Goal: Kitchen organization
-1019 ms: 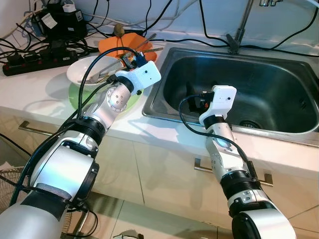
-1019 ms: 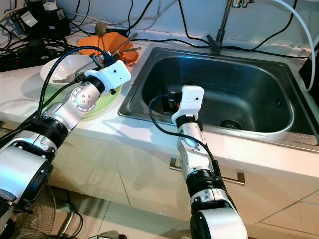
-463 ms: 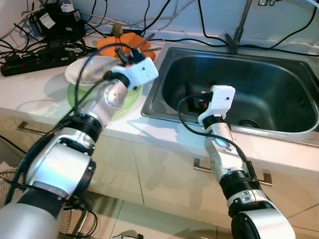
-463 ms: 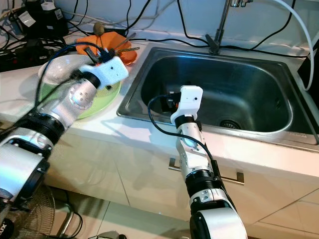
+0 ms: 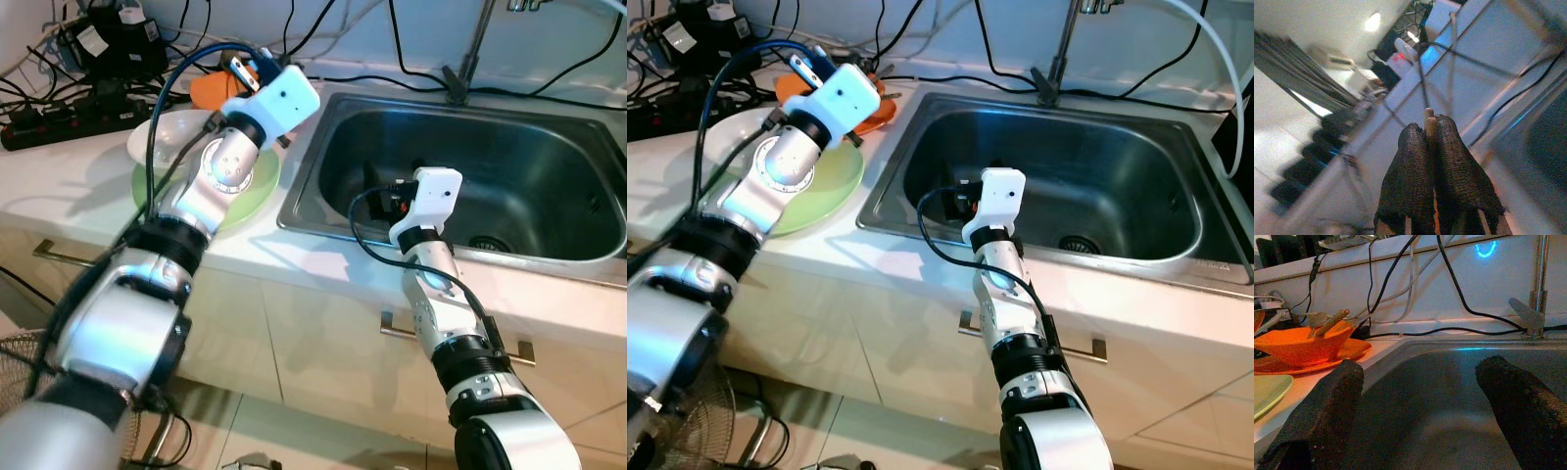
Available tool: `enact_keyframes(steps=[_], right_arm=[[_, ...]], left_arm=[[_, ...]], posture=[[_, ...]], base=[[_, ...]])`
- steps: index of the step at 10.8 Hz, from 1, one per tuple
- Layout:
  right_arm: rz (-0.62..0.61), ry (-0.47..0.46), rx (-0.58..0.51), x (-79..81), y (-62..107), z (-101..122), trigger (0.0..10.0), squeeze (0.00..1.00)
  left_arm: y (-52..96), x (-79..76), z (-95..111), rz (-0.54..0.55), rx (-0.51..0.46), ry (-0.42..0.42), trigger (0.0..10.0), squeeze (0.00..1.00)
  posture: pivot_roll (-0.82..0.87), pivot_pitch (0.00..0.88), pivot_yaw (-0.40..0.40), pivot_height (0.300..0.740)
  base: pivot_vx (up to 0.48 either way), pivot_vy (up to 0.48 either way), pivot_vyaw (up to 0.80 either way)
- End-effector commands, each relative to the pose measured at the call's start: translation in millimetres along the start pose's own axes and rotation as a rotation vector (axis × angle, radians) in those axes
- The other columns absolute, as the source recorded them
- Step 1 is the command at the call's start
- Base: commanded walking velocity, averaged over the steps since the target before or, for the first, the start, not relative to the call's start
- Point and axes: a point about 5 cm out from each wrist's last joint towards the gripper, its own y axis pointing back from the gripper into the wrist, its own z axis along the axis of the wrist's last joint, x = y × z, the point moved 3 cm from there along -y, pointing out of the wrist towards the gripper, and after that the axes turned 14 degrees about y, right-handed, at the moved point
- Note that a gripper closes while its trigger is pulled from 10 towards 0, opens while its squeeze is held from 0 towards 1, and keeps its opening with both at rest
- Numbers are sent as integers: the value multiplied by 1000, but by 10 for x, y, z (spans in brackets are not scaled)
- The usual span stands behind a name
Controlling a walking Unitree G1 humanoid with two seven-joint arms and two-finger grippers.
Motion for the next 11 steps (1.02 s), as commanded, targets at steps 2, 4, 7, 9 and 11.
enact_keyframes(steps=[2, 4, 7, 9, 11], right_arm=[[5, -5, 16, 0, 4, -32, 10000, 0], [9, -3, 15, 8, 2, -27, 10000, 0], [18, 14, -6, 15, -20, 23, 10000, 0], [46, 69, -86, 51, -70, 213, 10000, 1000], [117, 91, -186, 136, -108, 458, 10000, 1000]], left_arm=[[-3, 77, 134, 7, -41, 49, 10000, 0], [-9, 363, 588, 110, -231, 47, 10000, 0], [143, 363, 1122, 73, -516, 374, 10000, 0], [184, 182, 1120, -67, -522, 702, 10000, 0], [204, 32, 982, -134, -464, 800, 10000, 0]], posture=[[87, 32, 27, 740], [90, 31, 27, 740], [84, 26, 29, 740], [80, 21, 29, 740], [67, 15, 32, 740]], base=[[0, 0, 0], [0, 0, 0], [0, 0, 0], [0, 0, 0], [0, 0, 0]])
